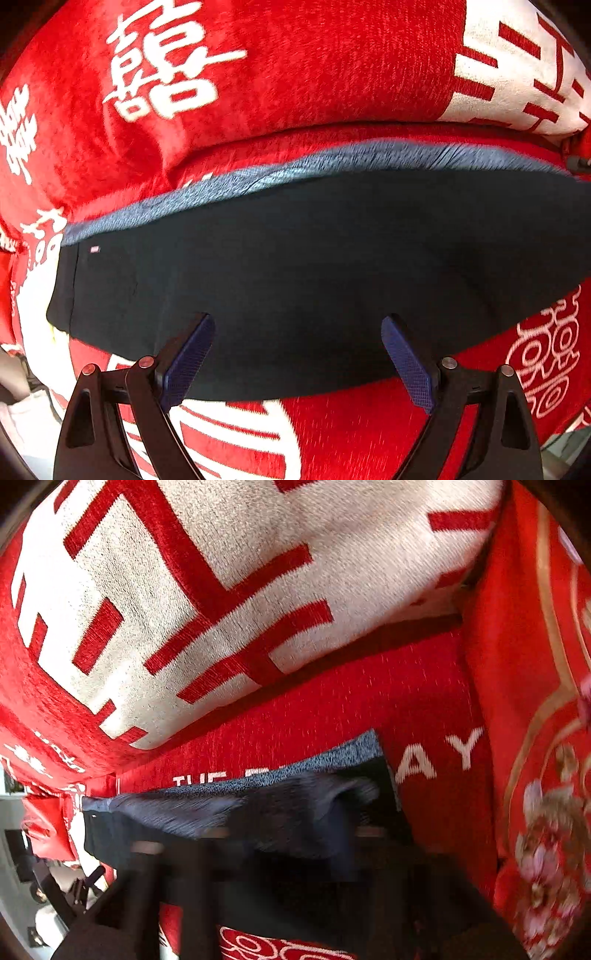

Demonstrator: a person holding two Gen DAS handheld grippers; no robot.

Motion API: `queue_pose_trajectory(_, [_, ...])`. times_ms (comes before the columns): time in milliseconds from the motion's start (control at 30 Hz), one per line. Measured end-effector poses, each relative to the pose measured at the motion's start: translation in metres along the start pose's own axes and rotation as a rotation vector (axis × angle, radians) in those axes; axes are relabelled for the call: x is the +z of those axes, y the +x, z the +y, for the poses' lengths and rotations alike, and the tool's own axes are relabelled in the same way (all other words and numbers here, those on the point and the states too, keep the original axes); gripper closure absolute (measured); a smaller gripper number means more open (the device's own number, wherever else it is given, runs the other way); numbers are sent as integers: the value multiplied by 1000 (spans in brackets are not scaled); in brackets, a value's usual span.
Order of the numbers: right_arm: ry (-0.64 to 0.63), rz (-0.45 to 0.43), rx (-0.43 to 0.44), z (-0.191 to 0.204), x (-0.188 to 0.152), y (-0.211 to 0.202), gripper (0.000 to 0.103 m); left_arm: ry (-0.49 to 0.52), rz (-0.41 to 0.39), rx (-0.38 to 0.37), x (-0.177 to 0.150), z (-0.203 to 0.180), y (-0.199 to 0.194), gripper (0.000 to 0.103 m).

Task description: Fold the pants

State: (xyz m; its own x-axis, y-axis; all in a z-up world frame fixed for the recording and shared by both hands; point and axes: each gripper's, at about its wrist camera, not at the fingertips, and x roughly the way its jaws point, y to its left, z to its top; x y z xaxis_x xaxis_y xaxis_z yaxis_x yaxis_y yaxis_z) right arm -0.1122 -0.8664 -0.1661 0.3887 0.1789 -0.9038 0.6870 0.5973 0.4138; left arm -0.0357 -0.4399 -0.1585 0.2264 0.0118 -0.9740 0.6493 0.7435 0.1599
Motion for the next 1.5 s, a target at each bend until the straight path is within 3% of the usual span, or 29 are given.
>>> queue_pose_trajectory(133, [-41, -19, -14, 14, -14, -24, 24, 3, 6, -4, 13, -10, 6, 11])
queue_pose_trajectory(200, [-52, -28, -70, 15, -24, -30, 24, 8, 8, -1, 17, -14, 8, 11])
queue_pose_trajectory(267, [-107, -44, -185, 17, -34, -30, 26, 12, 7, 14, 23, -18, 11, 11])
queue_pose_trajectory(300, [-120, -50, -209, 15, -35, -29, 30, 9, 7, 16, 26, -19, 12, 11])
queue_pose_trajectory(367, [-108, -39, -255, 6, -29, -17, 48, -12, 5, 24, 35, -21, 18, 11])
queue_pose_trajectory(433, [-68, -9, -277, -6, -23, -1, 57, -28, 3, 43, 42, -23, 25, 11])
queue_pose_trajectory(467, [-44, 17, -295, -14, -21, 10, 68, -32, 8, 54, 44, -22, 31, 11])
queue_pose_trajectory(567, [-88, 27, -316, -15, -20, 19, 68, -19, 30, 85, 39, -22, 47, 9])
queue_pose_trajectory(667, [-112, 26, -335, -11, -24, 17, 63, -33, 17, 77, 29, -13, 51, 1])
queue_pose_trajectory(767, [-22, -18, -230, -12, -33, -2, 58, -56, 59, 42, 26, -1, 46, 1])
queue_pose_trajectory(933, [79, -176, 105, 0, -65, -47, 33, -143, 18, -44, 14, 36, 19, 1])
queue_pose_trajectory(1100, [83, -129, 304, 43, -95, -43, 26, -210, 53, -64, -3, 82, 14, 1])
queue_pose_trajectory(1267, [21, -21, 384, 108, -133, -11, 23, -230, 43, -42, -21, 128, 14, 1])
queue_pose_trajectory(1400, [-24, 120, 311, 165, -161, 31, 23, -219, 42, -42, -31, 160, 24, 1])
queue_pose_trajectory(1500, [-6, 185, 374, 204, -187, 70, 25, -217, 48, -50, -38, 192, 31, 1])
